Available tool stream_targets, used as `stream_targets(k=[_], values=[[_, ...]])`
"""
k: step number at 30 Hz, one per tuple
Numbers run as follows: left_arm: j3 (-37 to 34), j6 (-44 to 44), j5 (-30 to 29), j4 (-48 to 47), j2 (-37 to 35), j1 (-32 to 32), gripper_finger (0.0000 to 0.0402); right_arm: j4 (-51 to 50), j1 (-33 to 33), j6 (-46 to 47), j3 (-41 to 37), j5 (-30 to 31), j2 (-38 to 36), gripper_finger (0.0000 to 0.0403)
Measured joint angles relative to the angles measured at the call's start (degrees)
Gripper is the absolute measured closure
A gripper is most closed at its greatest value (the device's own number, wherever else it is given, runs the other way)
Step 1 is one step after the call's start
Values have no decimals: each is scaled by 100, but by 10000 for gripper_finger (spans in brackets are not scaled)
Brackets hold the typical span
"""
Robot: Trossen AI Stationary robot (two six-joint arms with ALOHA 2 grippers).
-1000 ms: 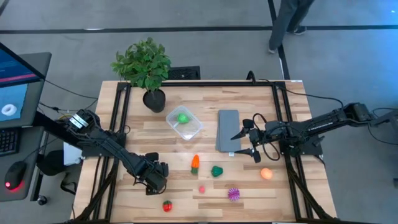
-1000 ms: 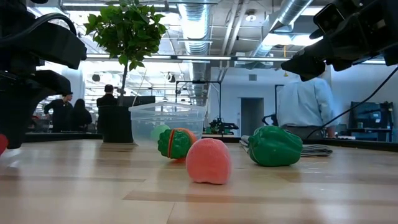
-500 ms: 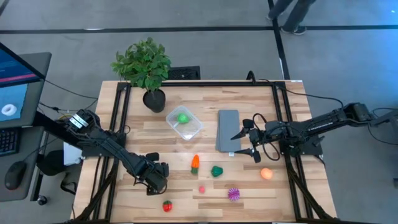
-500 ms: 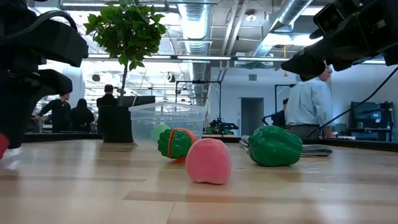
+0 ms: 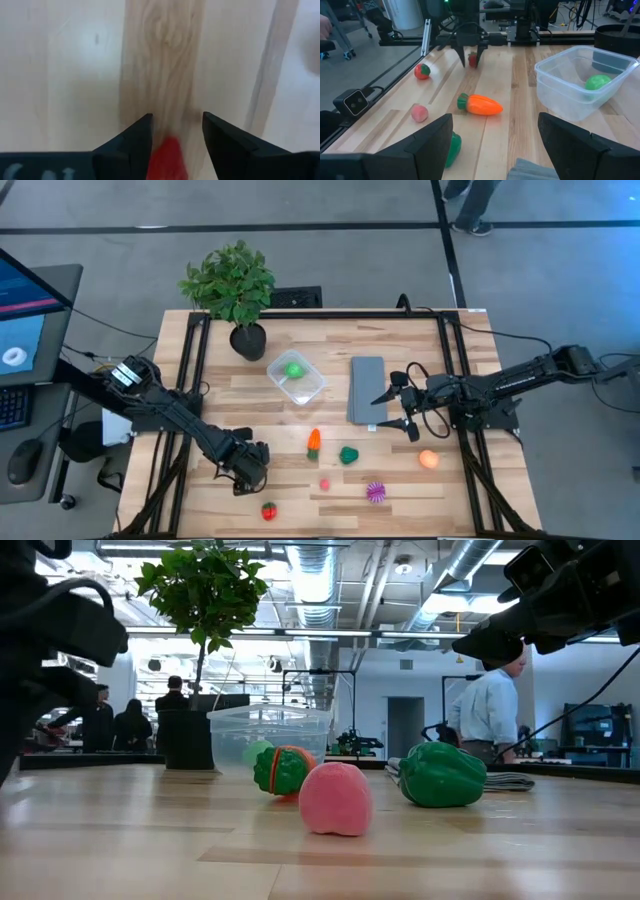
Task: Pick and placing Produce into tupperware
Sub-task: Put the red strawberry into the transparent bin
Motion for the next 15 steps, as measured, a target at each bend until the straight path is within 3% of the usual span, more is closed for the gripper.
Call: stream_targets(k=[15], values=[[-11, 37, 4, -36, -7, 1, 189, 1, -2, -2, 0, 0, -2, 85]])
